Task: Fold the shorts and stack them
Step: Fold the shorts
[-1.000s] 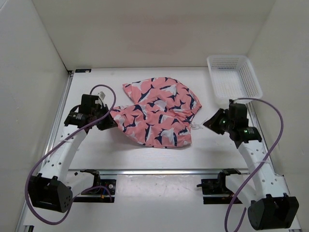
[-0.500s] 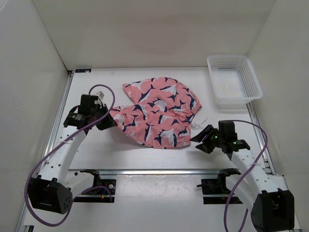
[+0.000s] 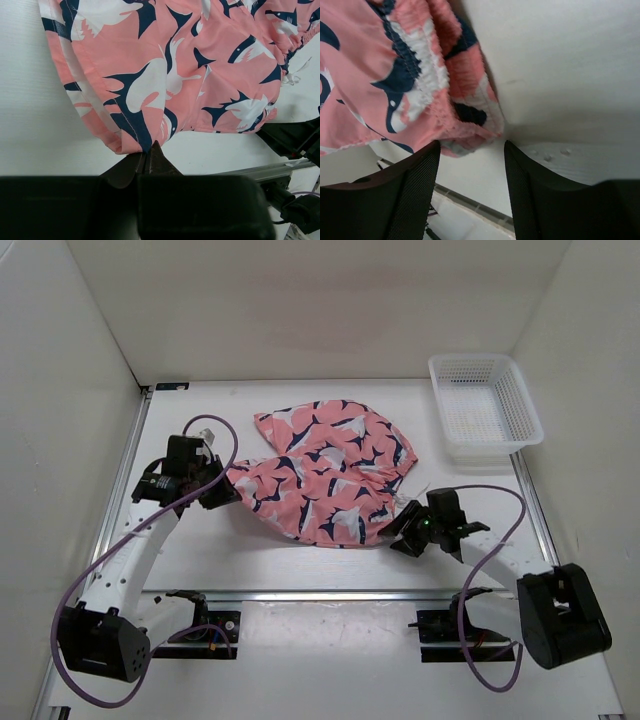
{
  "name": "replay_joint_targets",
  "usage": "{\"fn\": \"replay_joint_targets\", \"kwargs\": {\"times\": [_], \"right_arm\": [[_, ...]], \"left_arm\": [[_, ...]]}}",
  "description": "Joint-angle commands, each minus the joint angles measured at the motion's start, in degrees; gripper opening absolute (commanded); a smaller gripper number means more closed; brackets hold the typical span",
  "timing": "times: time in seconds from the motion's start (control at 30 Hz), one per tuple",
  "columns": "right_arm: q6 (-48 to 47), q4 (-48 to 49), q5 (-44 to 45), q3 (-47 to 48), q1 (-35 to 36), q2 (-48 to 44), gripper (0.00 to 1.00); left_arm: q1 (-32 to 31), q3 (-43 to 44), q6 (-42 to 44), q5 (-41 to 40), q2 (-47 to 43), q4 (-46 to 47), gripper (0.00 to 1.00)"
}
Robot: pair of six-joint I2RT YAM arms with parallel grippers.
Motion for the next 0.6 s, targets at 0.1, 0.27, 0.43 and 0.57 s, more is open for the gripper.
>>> {"fn": "replay_joint_targets", "kwargs": {"times": [0.1, 0.27, 0.43, 0.57], "right_arm": [[0.4, 8.8, 4.1, 2.9, 2.5, 7.6, 0.52], [-1.1, 3.6, 8.4, 7.2, 3.9, 9.0, 0.12], [-9.2, -11.2, 18.0, 21.5, 3.4, 2.6, 0.00], [-20.2, -21.6, 21.6, 39.2, 1.0, 1.4, 0.00]], "left_arm": [[-0.8, 0.9, 0.3, -1.7, 0.1, 0.8, 0.10], [-0.8, 0.9, 0.3, -2.3, 0.6, 0.3, 0.10], [-0.2, 9.1, 1.0, -3.3, 2.3, -1.2, 0.10], [1.8, 24.8, 2.7, -4.9, 5.9, -5.1, 0.10]]}}
